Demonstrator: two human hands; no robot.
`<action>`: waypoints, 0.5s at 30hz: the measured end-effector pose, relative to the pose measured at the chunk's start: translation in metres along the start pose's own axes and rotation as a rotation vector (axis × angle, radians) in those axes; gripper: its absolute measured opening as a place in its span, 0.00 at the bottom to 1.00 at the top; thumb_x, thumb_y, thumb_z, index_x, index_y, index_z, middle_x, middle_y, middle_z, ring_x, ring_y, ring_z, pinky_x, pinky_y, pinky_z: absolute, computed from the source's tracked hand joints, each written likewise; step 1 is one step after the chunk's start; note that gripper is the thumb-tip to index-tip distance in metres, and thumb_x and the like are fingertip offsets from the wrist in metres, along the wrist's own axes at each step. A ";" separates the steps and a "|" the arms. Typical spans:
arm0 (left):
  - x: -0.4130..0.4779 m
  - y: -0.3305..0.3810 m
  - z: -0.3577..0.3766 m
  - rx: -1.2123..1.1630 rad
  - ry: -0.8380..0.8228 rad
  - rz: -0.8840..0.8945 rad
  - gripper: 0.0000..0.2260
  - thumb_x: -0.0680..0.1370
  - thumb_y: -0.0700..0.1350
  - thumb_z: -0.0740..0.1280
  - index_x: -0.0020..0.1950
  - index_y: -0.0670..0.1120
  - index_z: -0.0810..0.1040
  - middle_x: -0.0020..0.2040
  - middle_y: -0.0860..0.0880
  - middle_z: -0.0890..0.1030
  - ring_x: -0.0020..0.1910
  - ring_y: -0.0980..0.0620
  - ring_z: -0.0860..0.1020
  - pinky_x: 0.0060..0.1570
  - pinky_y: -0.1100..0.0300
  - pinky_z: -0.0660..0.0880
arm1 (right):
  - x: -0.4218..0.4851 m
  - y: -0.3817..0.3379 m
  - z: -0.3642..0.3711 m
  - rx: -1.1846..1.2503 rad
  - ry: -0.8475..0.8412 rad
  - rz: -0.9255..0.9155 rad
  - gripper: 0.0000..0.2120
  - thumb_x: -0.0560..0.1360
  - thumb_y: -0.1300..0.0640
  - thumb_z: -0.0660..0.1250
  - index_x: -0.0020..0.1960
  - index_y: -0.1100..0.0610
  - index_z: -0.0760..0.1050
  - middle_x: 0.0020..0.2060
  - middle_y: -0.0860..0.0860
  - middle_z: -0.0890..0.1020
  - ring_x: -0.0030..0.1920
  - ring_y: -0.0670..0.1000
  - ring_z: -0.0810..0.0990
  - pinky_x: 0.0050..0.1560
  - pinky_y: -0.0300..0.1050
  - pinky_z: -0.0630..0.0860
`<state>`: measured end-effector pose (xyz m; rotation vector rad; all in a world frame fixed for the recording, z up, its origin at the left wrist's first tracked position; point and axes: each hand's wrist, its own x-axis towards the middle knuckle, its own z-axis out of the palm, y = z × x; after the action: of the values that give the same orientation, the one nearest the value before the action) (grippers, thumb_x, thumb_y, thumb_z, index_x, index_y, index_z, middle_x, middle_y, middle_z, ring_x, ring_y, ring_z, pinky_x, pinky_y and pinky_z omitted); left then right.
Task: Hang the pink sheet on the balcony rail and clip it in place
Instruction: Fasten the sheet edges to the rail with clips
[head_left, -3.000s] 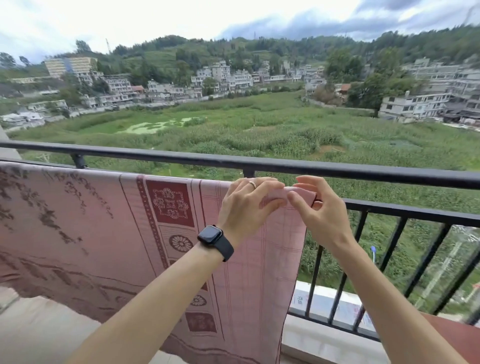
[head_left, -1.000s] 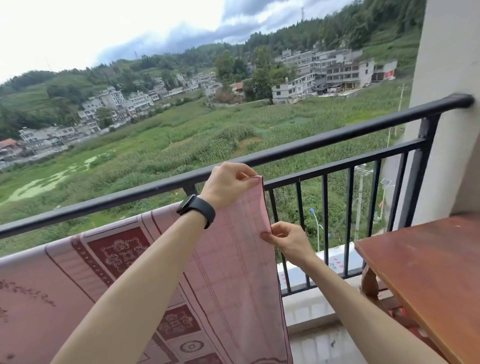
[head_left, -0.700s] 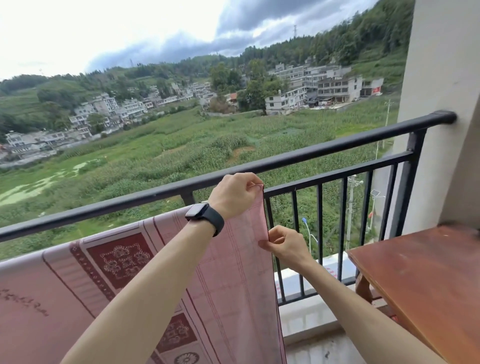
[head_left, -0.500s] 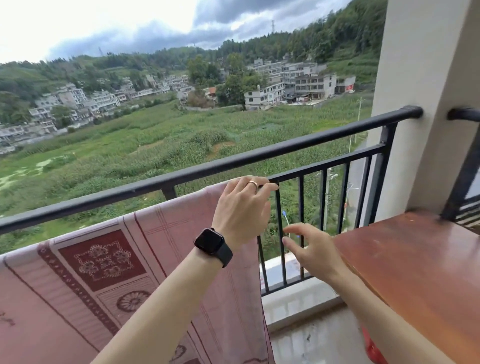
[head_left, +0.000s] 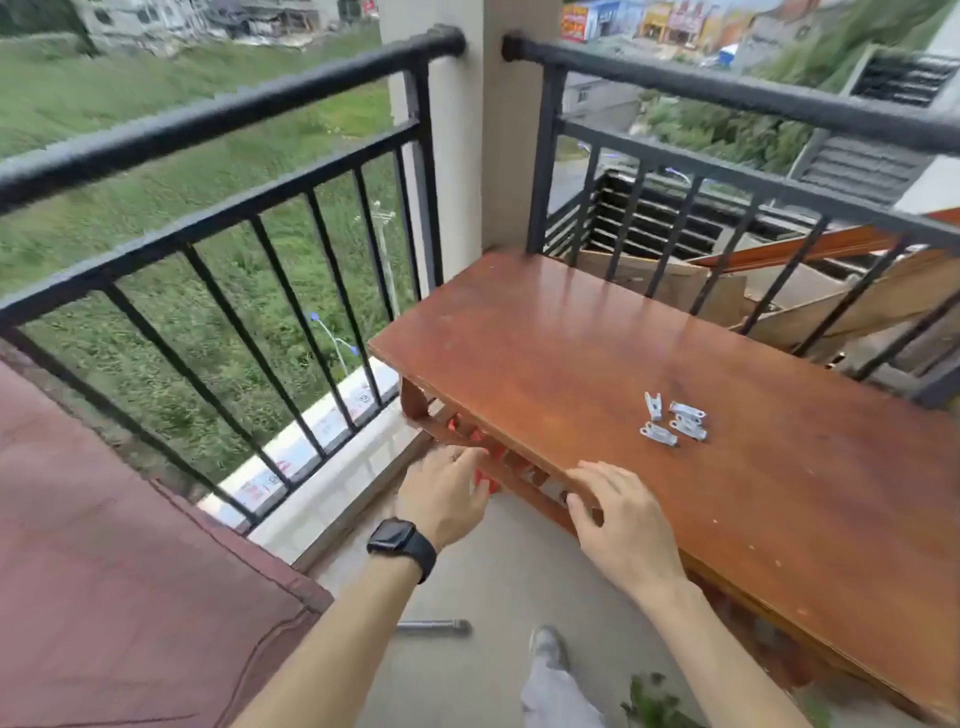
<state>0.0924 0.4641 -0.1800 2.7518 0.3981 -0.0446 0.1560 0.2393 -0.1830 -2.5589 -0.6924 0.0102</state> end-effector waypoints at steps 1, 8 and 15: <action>0.010 0.012 0.013 -0.016 -0.050 0.008 0.19 0.78 0.53 0.60 0.70 0.55 0.71 0.65 0.53 0.77 0.61 0.49 0.76 0.54 0.54 0.75 | -0.003 0.016 0.000 -0.017 -0.023 0.048 0.14 0.78 0.51 0.66 0.63 0.48 0.79 0.64 0.43 0.79 0.68 0.46 0.72 0.70 0.42 0.64; 0.090 0.087 0.083 -0.003 -0.343 0.040 0.20 0.77 0.50 0.60 0.69 0.51 0.71 0.65 0.47 0.76 0.63 0.44 0.74 0.61 0.49 0.72 | 0.015 0.128 0.009 -0.013 -0.217 0.347 0.18 0.81 0.48 0.60 0.70 0.48 0.73 0.68 0.43 0.75 0.72 0.47 0.67 0.71 0.45 0.65; 0.210 0.153 0.140 0.057 -0.523 0.045 0.22 0.77 0.49 0.61 0.72 0.53 0.69 0.68 0.46 0.73 0.65 0.42 0.72 0.61 0.48 0.72 | 0.095 0.226 0.018 0.031 -0.323 0.461 0.20 0.81 0.50 0.61 0.71 0.50 0.71 0.69 0.46 0.75 0.70 0.51 0.69 0.69 0.46 0.67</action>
<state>0.3394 0.3340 -0.2755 2.6631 0.1906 -0.7527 0.3431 0.1225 -0.2906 -2.6544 -0.1924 0.5905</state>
